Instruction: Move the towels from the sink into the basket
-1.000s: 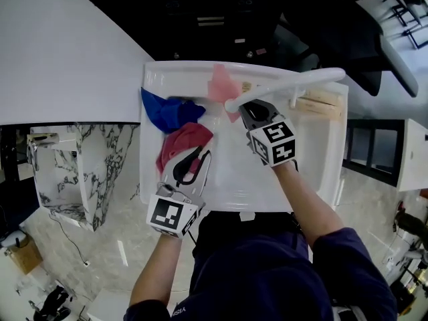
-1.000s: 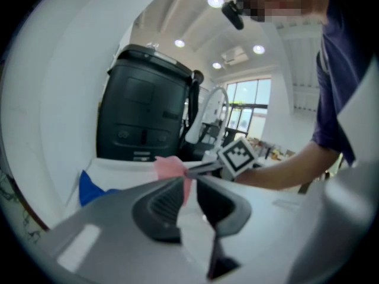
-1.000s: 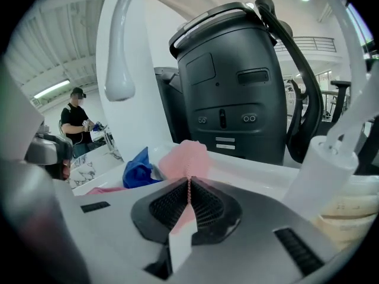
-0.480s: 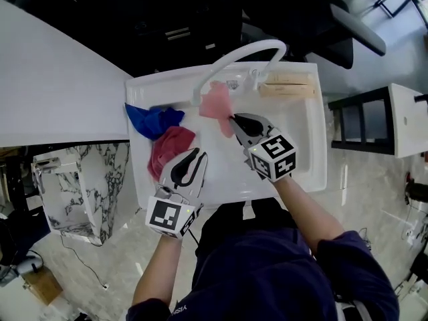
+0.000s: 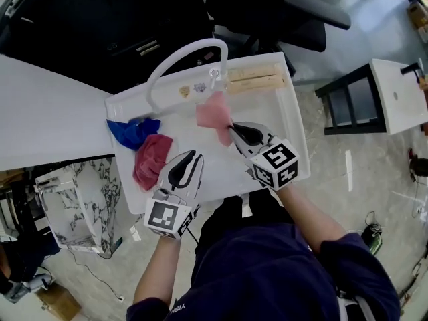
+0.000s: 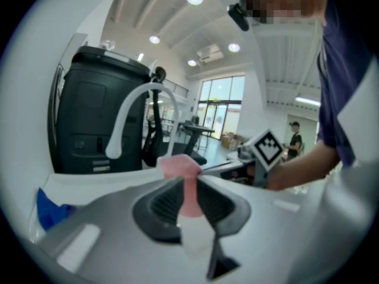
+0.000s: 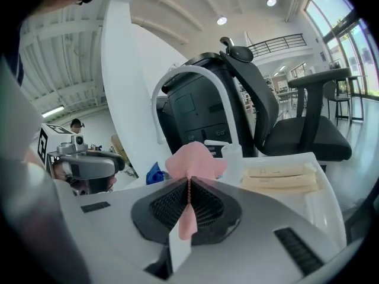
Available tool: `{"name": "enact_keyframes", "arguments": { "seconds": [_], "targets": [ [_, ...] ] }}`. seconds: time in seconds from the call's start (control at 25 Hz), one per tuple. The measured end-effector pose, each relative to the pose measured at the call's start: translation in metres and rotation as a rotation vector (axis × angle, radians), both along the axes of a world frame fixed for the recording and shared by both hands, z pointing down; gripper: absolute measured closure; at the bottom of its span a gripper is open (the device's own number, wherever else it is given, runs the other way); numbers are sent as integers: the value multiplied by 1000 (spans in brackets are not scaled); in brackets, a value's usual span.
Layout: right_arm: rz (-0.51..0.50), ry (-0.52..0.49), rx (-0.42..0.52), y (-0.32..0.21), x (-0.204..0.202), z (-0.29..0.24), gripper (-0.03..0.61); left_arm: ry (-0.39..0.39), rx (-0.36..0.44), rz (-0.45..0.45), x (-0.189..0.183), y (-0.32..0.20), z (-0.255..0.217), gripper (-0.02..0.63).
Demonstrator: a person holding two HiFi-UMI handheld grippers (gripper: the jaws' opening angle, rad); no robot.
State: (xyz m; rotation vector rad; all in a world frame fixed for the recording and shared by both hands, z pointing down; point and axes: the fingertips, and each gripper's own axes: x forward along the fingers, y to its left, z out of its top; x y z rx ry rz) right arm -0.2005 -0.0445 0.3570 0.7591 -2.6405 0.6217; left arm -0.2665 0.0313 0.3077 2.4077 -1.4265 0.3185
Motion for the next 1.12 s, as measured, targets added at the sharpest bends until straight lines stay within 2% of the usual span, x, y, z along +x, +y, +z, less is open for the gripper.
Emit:
{"name": "enact_keyframes", "arguments": {
  "seconds": [0.2, 0.56, 1.12],
  "targets": [
    [77, -54, -10, -9, 54, -14, 561, -17, -14, 65, 47, -11, -1, 563],
    [201, -93, 36, -27, 163, -41, 561, -34, 8, 193, 142, -42, -11, 563],
    [397, -82, 30, -44, 312, -18, 561, -38, -10, 363, 277, -73, 1, 565]
  ]
}}
